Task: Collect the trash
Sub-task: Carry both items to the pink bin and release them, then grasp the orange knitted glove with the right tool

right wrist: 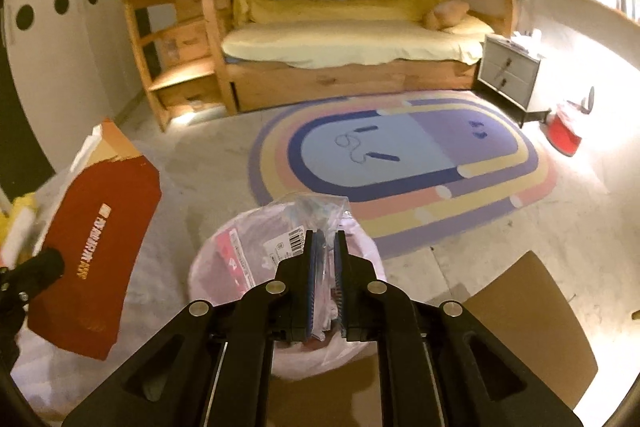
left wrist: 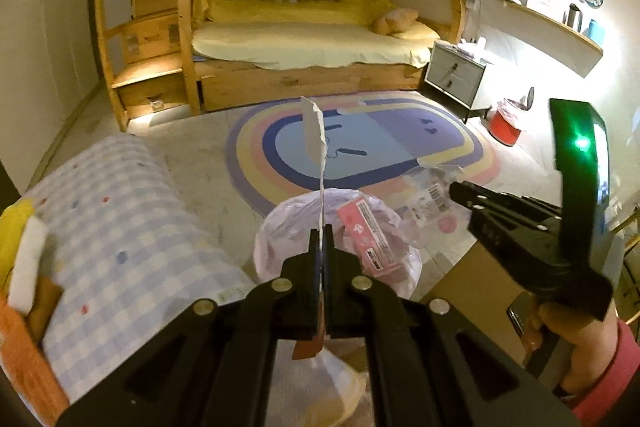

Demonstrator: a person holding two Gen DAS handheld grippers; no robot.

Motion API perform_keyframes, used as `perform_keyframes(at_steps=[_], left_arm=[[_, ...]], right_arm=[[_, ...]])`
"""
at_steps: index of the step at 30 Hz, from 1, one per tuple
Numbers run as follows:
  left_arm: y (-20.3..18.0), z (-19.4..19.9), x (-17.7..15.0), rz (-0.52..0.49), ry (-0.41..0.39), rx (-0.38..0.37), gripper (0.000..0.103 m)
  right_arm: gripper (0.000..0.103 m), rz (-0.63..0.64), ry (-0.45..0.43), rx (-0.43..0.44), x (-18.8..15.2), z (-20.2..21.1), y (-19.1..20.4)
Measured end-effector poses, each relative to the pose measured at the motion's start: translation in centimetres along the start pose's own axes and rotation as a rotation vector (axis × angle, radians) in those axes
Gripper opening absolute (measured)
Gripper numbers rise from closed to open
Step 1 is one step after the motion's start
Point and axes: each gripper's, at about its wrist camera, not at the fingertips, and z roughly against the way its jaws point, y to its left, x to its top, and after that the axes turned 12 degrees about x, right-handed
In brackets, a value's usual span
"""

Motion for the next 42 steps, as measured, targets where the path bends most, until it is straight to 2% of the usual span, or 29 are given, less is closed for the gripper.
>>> perform_keyframes(at_steps=[2,6,9,13,16,17,18,26,34,36,42], left_arm=[[-0.2,-1.1,0.3,-0.002,0.011,-0.008,0.0],[-0.8,-2.8,0.4,-0.01,0.029,-0.02,0.0],[-1.1,-4.0,0.5,-0.018,0.046,-0.027,0.0],[-1.8,-5.2,0.8,-0.034,0.06,-0.042,0.0],[-1.9,-5.3,1.1,-0.04,0.061,-0.037,0.02],[-1.8,-5.2,1.2,-0.035,0.056,-0.029,0.031],[-1.5,-4.9,1.1,-0.03,0.049,-0.018,0.033],[2.8,0.6,-0.6,0.029,0.011,0.087,0.036],[6.9,7.8,-3.8,0.095,-0.036,0.179,0.038],[7.7,9.4,-4.6,0.1,-0.046,0.2,0.043],[11.2,13.5,-7.9,0.151,-0.053,0.271,0.043]], right_arm=[[0.014,-0.002,0.013,-0.005,0.0,-1.3,-0.5],[0.037,-0.022,0.054,0.027,-0.4,-3.1,-1.0],[0.042,-0.03,0.056,0.048,-0.7,-2.9,-1.1],[0.043,-0.073,0.039,0.059,-0.7,-1.6,-1.7],[0.043,-0.083,0.024,0.067,-0.5,-0.6,-1.8],[0.043,-0.081,0.019,0.071,-0.4,-0.2,-1.7],[0.043,-0.075,0.01,0.078,-0.4,0.7,-1.4],[0.044,-0.03,-0.024,0.165,-0.6,5.2,1.0],[0.045,0.052,-0.023,0.274,-1.7,9.2,6.1],[0.046,0.072,-0.014,0.313,-2.1,9.8,7.7],[0.047,0.159,0.047,0.421,-3.4,10.2,13.2]])
